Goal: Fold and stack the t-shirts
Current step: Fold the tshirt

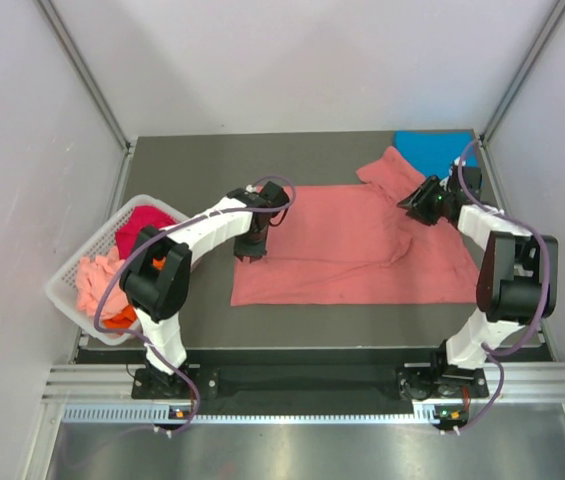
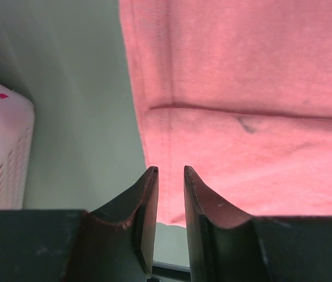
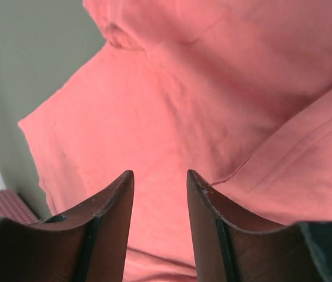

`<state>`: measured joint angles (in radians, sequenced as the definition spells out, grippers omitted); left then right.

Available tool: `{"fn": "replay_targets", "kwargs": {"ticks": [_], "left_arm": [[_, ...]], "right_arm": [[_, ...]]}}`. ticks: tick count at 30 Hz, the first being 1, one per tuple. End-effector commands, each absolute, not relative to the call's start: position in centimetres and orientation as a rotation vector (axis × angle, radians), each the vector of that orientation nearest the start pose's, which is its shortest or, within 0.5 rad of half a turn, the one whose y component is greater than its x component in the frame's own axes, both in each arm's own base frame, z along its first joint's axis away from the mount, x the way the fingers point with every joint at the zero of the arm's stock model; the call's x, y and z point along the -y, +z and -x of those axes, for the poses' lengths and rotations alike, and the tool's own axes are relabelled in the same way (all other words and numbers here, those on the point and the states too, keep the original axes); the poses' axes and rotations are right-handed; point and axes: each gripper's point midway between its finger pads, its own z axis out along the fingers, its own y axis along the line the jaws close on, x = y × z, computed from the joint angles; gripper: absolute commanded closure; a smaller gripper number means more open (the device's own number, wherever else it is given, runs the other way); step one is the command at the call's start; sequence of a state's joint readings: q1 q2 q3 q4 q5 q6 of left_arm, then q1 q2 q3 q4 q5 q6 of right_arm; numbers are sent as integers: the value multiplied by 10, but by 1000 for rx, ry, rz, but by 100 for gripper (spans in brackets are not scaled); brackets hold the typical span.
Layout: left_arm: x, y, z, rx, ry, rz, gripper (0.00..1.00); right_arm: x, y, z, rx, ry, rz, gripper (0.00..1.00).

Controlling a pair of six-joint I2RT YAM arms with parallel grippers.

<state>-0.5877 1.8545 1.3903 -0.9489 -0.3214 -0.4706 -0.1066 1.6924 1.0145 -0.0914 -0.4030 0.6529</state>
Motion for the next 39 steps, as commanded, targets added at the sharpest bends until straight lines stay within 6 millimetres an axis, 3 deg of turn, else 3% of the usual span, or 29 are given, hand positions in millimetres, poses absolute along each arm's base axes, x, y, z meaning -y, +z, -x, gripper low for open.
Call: {"fn": "replay_targets", "kwargs": {"ticks": [1, 5, 11, 21, 26, 27, 28, 30, 39], "left_arm": [[175, 81, -310, -2784, 199, -125, 70], [189, 78, -309, -2786, 114, -158, 70], [188, 55, -315, -2826, 191, -167, 71], [154, 25, -326, -2884, 407, -80, 73], [146, 16, -322, -2902, 449, -100, 78], [144, 15, -322, -2901, 471, -98, 86], [143, 15, -322, -2898, 480, -94, 90], [139, 18, -321, -2892, 512, -77, 100], [123, 37, -318, -2842, 617, -15, 100]], "right_arm": [[-39, 97, -441, -2286, 632, -648, 58], [-26, 102, -433, -2356, 497, -619, 59], [-15, 105, -407, -2417, 357, -574, 59], [-45, 81, -373, -2474, 466, -524, 57], [-57, 83, -378, -2446, 492, -493, 59], [-58, 86, -380, -2439, 500, -492, 60], [-70, 86, -381, -2445, 515, -456, 60], [-74, 87, -388, -2436, 532, -461, 64], [-85, 68, -398, -2412, 612, -561, 69]]}}
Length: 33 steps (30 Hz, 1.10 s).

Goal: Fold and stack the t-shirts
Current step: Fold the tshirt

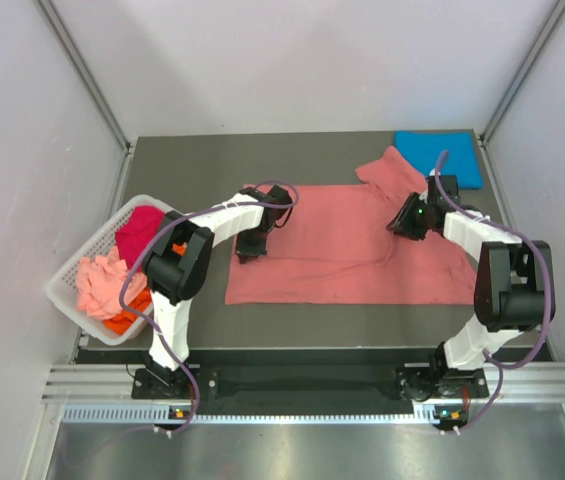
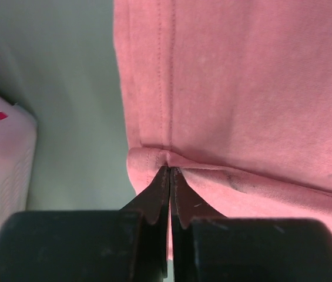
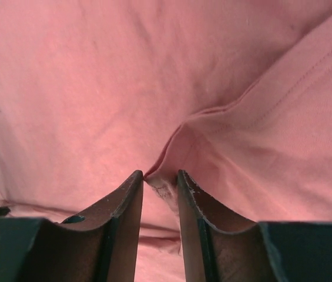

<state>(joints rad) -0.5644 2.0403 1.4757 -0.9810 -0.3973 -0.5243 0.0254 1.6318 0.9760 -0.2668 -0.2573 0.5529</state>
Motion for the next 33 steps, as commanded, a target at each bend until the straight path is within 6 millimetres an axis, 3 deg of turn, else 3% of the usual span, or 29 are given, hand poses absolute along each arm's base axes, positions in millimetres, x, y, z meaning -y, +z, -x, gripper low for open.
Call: {"fn": "replay_targets", "kwargs": {"ticks": [1, 9, 11, 13, 16, 21, 25, 29, 33], "left_arm": [[121, 36, -317, -2840, 632, -15, 100], [113, 37, -312, -2835, 694, 8, 100], [112, 42, -311, -2830, 706, 11, 99], [112, 48, -313, -2812, 710, 18, 84], [114, 63, -316, -2779, 700, 15, 76], [127, 89, -323, -2740, 590, 16, 75], [132, 107, -324, -2704, 535, 14, 73], [145, 113, -318, -2724, 410, -42, 72], [166, 115, -323, -2704, 219, -90, 69]], "right_arm": [[-85, 66, -400, -2405, 614, -569, 70], [-76, 44, -405, -2396, 519, -606, 76], [-75, 48, -407, -2394, 504, -583, 76], [-75, 60, -412, -2390, 493, -541, 73], [-82, 79, -417, -2379, 503, -485, 64], [-105, 90, -421, -2364, 630, -483, 68], [-116, 68, -413, -2386, 648, -520, 68], [-124, 52, -411, -2395, 632, -513, 69], [-127, 63, -416, -2410, 616, -463, 68]]}}
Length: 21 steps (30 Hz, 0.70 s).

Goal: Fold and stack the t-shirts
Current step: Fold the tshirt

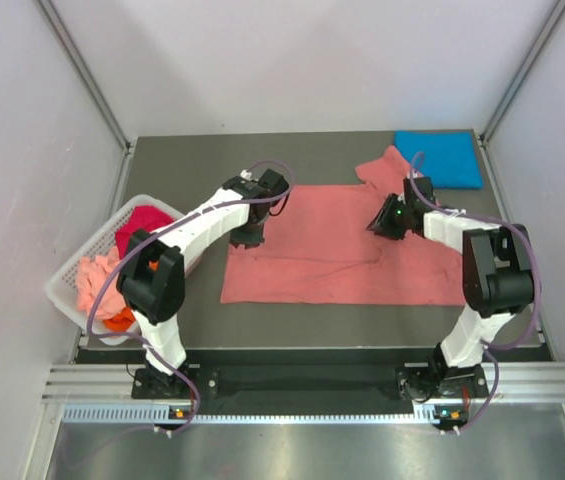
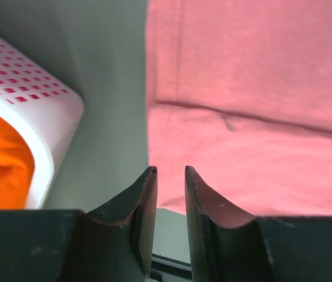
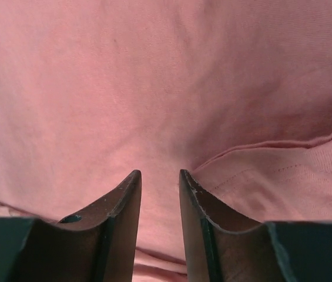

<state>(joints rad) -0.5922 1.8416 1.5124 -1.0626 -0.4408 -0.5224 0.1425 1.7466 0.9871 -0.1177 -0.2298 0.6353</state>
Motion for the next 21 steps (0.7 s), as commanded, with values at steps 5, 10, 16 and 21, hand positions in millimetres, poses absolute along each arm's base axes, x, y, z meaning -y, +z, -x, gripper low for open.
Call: {"fn": "replay_targets", "kwargs": {"ticks": [5, 10, 16, 21], "left_arm": [[187, 102, -321, -2765, 102, -136, 73], [194, 89, -309, -2791, 26, -155, 74], [200, 59, -287, -2835, -91, -131, 74], [179, 23, -263, -2938, 49, 13, 75]], "right_arm": [[-111, 117, -412, -2379, 522, -451, 63], [-71, 126, -374, -2419, 314, -553, 61], [-4, 99, -313, -2466, 125, -766, 79], [57, 82, -273, -2441, 58, -1007, 93]]}}
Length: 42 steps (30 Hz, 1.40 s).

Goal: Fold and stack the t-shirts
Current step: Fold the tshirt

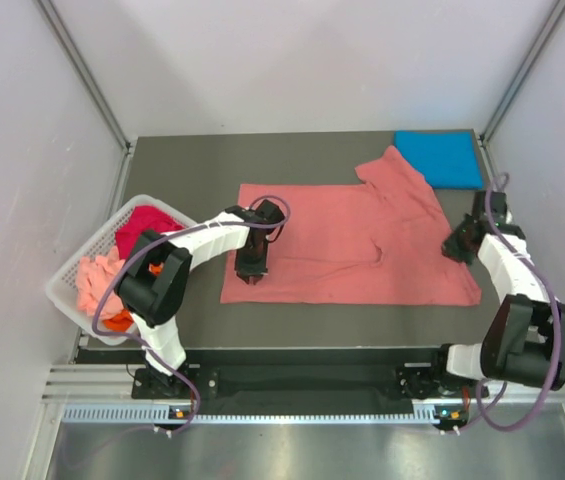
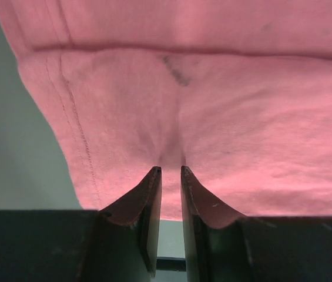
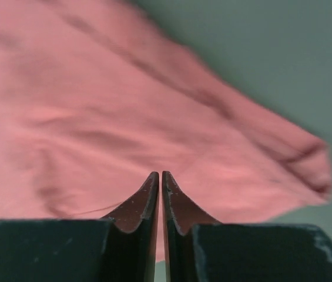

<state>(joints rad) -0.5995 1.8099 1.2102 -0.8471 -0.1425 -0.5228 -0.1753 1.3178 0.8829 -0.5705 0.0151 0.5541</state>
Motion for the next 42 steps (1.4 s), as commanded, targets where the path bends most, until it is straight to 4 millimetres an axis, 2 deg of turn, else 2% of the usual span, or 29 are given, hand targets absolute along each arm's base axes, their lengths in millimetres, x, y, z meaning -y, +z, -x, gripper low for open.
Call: {"fn": "replay_targets", "kwargs": {"ticks": [1, 2, 4, 6, 8, 11, 14, 18, 21, 25, 30, 32, 34, 36, 37, 38, 39, 40, 42], "left_arm": [[178, 17, -261, -2948, 58, 28, 76], [172, 10, -254, -2963, 88, 44, 76], [170, 1, -249, -2979, 105, 90, 76], [170, -6, -240, -3004, 80, 104, 81], [165, -10, -233, -3017, 104, 121, 81], [155, -13, -225, -3008, 157, 193, 80], [147, -17, -217, -2999, 200, 250, 80], [142, -21, -202, -2998, 248, 269, 80], [137, -20, -194, -2972, 301, 290, 79], [132, -17, -179, -2966, 354, 289, 79], [136, 14, -181, -2892, 302, 323, 77], [137, 31, -187, -2867, 292, 321, 76], [147, 57, -205, -2803, 231, 307, 73], [154, 75, -220, -2769, 199, 225, 71], [165, 96, -240, -2715, 147, 219, 70], [167, 105, -250, -2696, 145, 181, 70], [167, 107, -258, -2699, 163, 175, 70], [173, 122, -276, -2677, 110, 200, 71], [179, 120, -287, -2698, 111, 141, 73]], "right_arm": [[61, 73, -264, -2451, 54, -1043, 95], [75, 66, -257, -2437, 12, -1109, 96], [84, 54, -247, -2445, -33, -1191, 99], [98, 38, -238, -2457, -111, -1288, 100], [111, 25, -223, -2466, -200, -1402, 100], [124, 11, -204, -2448, -329, -1514, 100], [128, 0, -188, -2447, -437, -1591, 100], [135, -10, -172, -2424, -540, -1633, 100], [138, -3, -171, -2399, -552, -1647, 100], [148, 20, -166, -2309, -622, -1642, 100], [150, 37, -159, -2212, -639, -1661, 100], [151, 46, -160, -2176, -640, -1667, 100], [153, 59, -174, -2157, -588, -1644, 100], [150, 73, -198, -2176, -459, -1567, 100], [146, 78, -209, -2189, -387, -1519, 99], [134, 87, -234, -2211, -222, -1395, 97], [126, 93, -247, -2209, -135, -1325, 95], [113, 104, -265, -2188, -9, -1244, 93], [91, 110, -281, -2188, 113, -1142, 91]]}}
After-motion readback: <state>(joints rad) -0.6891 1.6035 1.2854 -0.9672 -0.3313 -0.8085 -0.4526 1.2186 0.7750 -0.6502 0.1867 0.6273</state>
